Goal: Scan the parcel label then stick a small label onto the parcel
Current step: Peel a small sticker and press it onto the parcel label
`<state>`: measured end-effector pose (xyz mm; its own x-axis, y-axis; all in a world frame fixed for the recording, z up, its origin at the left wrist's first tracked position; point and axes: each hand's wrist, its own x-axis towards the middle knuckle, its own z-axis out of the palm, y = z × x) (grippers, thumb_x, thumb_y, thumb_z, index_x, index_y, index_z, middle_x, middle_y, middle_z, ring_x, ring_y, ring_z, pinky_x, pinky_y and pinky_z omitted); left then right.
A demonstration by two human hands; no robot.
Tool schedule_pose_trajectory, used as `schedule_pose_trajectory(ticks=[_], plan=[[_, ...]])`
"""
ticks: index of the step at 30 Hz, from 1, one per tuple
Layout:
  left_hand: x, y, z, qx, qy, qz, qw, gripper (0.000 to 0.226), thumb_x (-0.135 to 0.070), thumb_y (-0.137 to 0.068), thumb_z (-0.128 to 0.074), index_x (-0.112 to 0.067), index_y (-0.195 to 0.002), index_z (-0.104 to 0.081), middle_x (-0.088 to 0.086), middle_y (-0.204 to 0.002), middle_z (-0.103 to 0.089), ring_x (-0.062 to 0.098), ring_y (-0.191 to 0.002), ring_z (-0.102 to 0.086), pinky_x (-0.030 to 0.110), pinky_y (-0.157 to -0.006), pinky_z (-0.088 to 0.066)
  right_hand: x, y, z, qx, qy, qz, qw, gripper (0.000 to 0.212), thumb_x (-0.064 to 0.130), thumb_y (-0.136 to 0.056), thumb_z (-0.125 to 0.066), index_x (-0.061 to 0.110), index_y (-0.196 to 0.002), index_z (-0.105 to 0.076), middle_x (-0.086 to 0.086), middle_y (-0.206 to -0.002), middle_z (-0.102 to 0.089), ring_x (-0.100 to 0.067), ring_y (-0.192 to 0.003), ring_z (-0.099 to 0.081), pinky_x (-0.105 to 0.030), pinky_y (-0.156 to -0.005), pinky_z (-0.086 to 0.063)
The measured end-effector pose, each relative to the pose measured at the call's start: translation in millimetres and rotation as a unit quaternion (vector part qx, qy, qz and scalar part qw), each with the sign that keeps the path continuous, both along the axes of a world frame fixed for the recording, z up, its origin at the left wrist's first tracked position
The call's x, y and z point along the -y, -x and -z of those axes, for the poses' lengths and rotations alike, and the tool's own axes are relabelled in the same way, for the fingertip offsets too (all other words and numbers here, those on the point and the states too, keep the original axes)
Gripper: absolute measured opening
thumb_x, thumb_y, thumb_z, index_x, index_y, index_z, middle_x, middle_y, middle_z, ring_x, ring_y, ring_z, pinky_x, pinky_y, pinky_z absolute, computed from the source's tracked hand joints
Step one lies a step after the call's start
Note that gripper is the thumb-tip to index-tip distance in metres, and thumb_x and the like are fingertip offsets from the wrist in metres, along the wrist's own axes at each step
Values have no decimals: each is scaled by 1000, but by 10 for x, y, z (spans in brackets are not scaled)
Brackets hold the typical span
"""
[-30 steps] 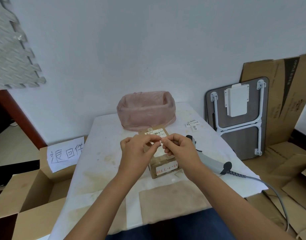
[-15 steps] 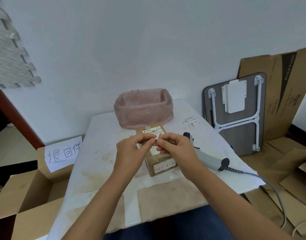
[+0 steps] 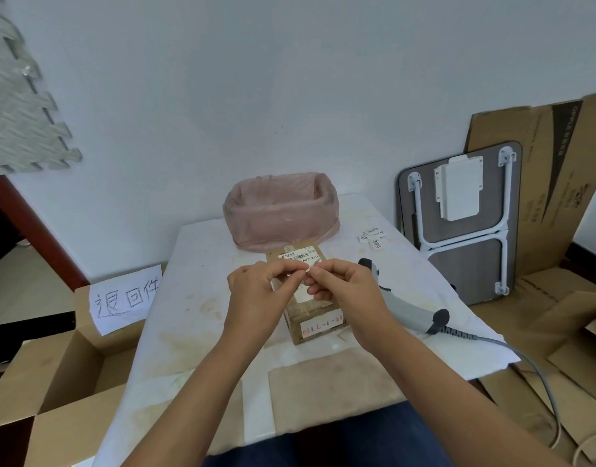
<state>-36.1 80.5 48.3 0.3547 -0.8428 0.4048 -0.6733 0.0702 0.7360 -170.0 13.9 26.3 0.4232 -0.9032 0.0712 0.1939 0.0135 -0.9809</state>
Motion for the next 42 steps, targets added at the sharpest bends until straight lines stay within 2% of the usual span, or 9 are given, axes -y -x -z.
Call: schedule_pose_trajectory(ticks=[7,12,15,24,29,32,35,39,42], plan=[[-1,29,-26,12,0,2,1000,18,-48,-83,-63,-65,-78,-63,-32,-85,-69,5,-94,-64,51,-95,-46,-14,15,-8,9,-8,0,1000,14,8,-90,-61,7,-87,-74,-4,-74,-71,-13,-70,-64,-21,-65,-53],[-27,62,-42,52,-1,-2,999,12,-29,-91,-67,-38,-96,-74,-28,-70,-60,-31,-98,-38,40,-105,-32,-10,21,-14,4,-10,4,1000,14,10,-90,-61,7,-85,-74,-5,-74,-71,-13,-70,-64,-20,-64,-52],[-23,73,-43,90,0,-3,996,13,-27,-92,-66,-32,-99,-76,-32,-72,-55,-38,-98,-28,38,-104,-28,-11,27,-6,10,-21,0,1000,17,13,-91,-61,4,-88,-74,-7,-78,-72,-14,-72,-65,-22,-66,-53],[-25,91,-65,82,10,-1,997,12,-29,-91,-66,-36,-96,-75,-31,-72,-59,-33,-98,-36,34,-103,-26,-25,41,-30,11,-15,2,1000,14,10,-90,-61,6,-86,-74,-3,-73,-72,-13,-70,-65,-23,-66,-53],[-62,130,-87,87,16,5,996,12,-27,-91,-67,-33,-96,-76,-31,-73,-57,-38,-98,-30,39,-104,-29,-36,59,-50,1,-5,7,1000,14,9,-90,-62,11,-80,-71,1,-68,-70,-12,-68,-63,-19,-63,-52],[-57,133,-97,81,3,13,997,10,-33,-89,-68,-40,-93,-74,-31,-74,-61,-31,-99,-39,42,-107,-31,-41,83,-56,2,1,4,1000,11,9,-90,-61,9,-82,-70,0,-68,-68,-11,-68,-63,-19,-63,-52],[-40,134,-103,15,-7,18,1000,13,-39,-86,-70,-50,-81,-70,-28,-80,-70,-9,-93,-59,45,-103,-41,-49,105,-75,6,7,0,1000,10,9,-90,-62,8,-83,-69,1,-67,-68,-12,-69,-63,-20,-64,-52],[-64,172,-119,-105,-31,17,994,5,-35,-84,-73,-39,-83,-76,-26,-84,-73,-7,-86,-64,21,-82,-46,-75,116,-101,1,21,1,1000,8,8,-89,-63,6,-85,-69,5,-64,-69,-11,-68,-63,-19,-65,-52],[-86,180,-128,-196,-37,28,979,6,-27,-85,-73,-29,-87,-78,-14,-87,-77,-1,-87,-68,18,-80,-47,-108,122,-125,2,27,1,1000,8,8,-88,-63,5,-84,-69,5,-63,-69,-9,-67,-63,-19,-64,-52]])
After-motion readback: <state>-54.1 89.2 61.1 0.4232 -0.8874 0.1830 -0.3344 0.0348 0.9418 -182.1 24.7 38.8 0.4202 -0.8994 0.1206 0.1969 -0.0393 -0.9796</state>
